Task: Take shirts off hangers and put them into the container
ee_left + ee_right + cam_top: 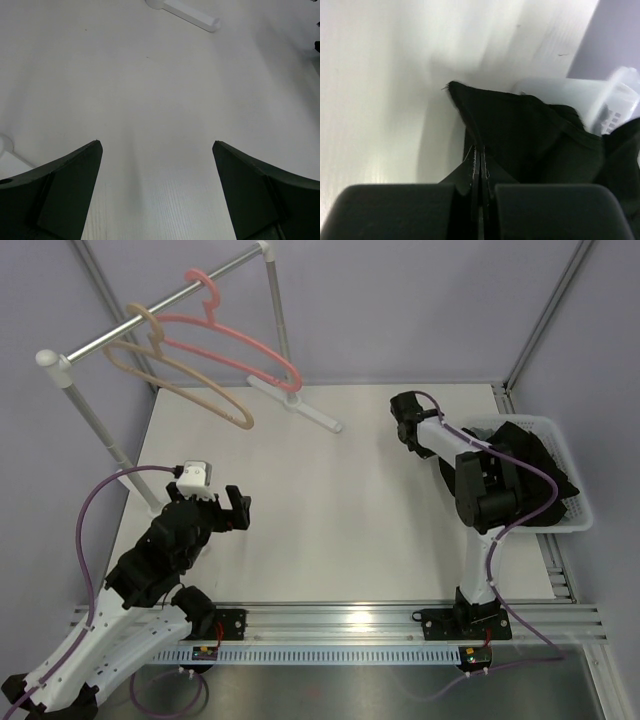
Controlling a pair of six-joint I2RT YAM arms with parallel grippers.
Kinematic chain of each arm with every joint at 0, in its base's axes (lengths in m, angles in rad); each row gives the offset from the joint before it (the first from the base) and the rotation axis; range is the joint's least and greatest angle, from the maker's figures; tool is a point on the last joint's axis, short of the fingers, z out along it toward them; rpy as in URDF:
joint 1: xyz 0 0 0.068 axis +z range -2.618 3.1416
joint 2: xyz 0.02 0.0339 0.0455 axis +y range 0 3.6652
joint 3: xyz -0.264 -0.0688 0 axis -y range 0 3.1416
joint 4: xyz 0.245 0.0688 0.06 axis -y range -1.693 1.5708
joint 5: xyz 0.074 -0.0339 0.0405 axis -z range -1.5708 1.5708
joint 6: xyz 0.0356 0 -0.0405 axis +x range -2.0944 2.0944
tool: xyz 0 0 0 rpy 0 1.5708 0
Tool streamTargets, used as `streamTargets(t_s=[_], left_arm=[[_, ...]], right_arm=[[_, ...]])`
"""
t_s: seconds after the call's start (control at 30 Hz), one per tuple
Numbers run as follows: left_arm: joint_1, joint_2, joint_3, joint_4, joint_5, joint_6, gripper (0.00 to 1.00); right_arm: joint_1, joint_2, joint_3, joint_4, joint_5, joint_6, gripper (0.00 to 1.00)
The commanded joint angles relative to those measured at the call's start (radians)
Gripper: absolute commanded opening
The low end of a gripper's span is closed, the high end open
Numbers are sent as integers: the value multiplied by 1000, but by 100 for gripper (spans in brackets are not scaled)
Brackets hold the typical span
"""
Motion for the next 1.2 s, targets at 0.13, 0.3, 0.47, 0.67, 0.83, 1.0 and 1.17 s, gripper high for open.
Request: streamTargets(t_s=[0.13, 0.3, 0.47, 0.67, 0.83, 1.0, 1.17], left_arm=[[5, -19, 1, 36, 7, 3, 99], [5, -39, 0, 36, 8, 3, 99], [4, -52, 0, 36, 10, 2, 99], [4, -59, 0, 36, 16, 0, 99], [4, -62, -2, 36, 14, 0, 99], [5, -56, -2, 36, 14, 0, 99], [5, -52, -2, 36, 8, 0, 99]], right_arm=[[-184, -330, 134, -19, -33, 279, 0], [-406, -413, 90, -51, -31, 611, 0], [-632, -518, -100, -26, -165, 877, 0], [-729, -481, -252, 16, -316, 968, 0], [-737, -375, -315, 59, -412, 997, 0], [-737, -283, -318, 81, -505, 989, 0], [-737, -367, -320, 87, -499, 983, 13]])
